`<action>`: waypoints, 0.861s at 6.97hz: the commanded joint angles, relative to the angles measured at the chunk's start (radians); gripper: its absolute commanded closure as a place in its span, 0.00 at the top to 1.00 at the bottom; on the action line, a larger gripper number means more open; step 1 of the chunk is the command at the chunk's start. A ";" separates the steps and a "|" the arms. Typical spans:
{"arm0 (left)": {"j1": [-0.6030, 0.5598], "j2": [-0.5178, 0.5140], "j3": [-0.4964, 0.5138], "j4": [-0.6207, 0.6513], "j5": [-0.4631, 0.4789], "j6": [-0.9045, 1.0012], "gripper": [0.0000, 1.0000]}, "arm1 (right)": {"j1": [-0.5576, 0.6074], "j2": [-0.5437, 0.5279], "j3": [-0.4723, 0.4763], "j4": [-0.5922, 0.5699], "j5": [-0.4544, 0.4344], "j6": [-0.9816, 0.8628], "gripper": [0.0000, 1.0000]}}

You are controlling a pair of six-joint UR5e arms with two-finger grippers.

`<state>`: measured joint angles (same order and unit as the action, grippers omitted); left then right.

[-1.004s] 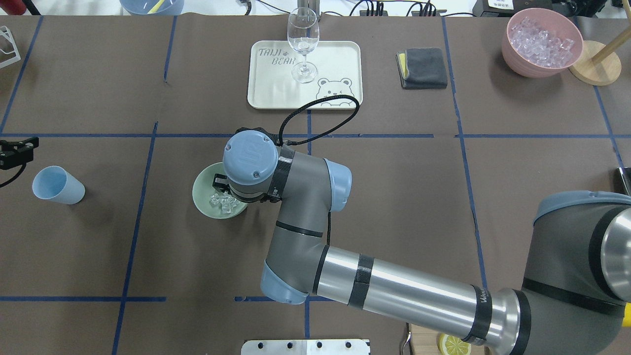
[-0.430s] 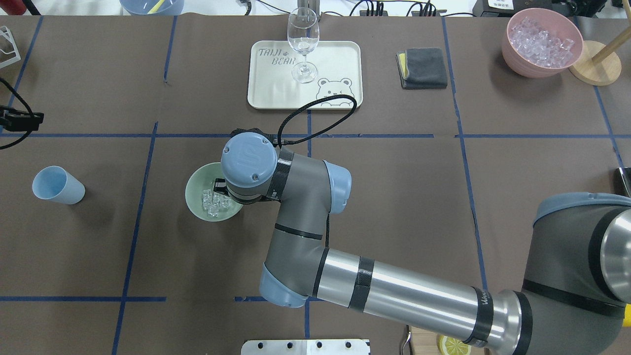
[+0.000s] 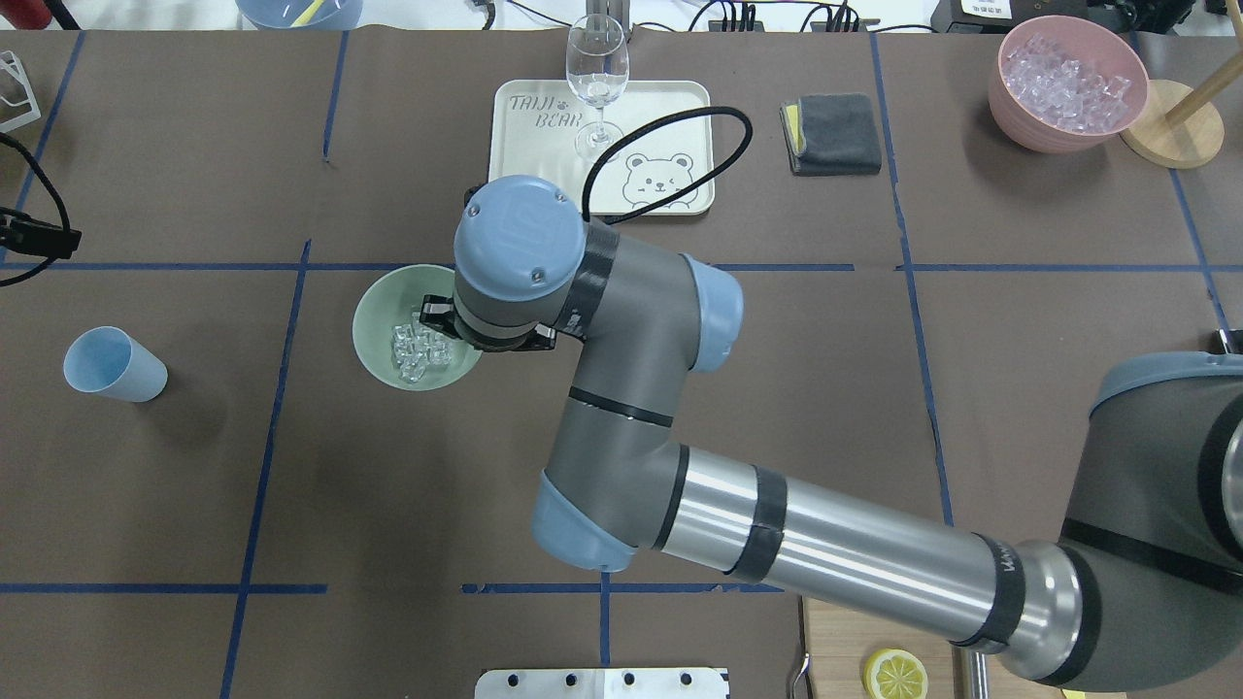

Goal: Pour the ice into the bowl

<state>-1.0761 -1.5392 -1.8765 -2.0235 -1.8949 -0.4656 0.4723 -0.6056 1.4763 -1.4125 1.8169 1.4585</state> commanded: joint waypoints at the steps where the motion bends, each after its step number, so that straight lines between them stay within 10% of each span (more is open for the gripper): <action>1: -0.056 -0.004 0.026 0.080 -0.143 0.088 1.00 | 0.074 -0.215 0.331 -0.152 0.041 -0.064 0.00; 3: -0.161 -0.005 0.049 0.181 -0.199 0.293 1.00 | 0.168 -0.430 0.511 -0.183 0.054 -0.255 0.00; 6: -0.379 -0.100 0.097 0.449 -0.307 0.579 1.00 | 0.391 -0.729 0.527 -0.090 0.197 -0.569 0.00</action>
<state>-1.3666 -1.6102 -1.8064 -1.6618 -2.1268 0.0201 0.7762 -1.1984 1.9977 -1.5610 1.9732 1.0168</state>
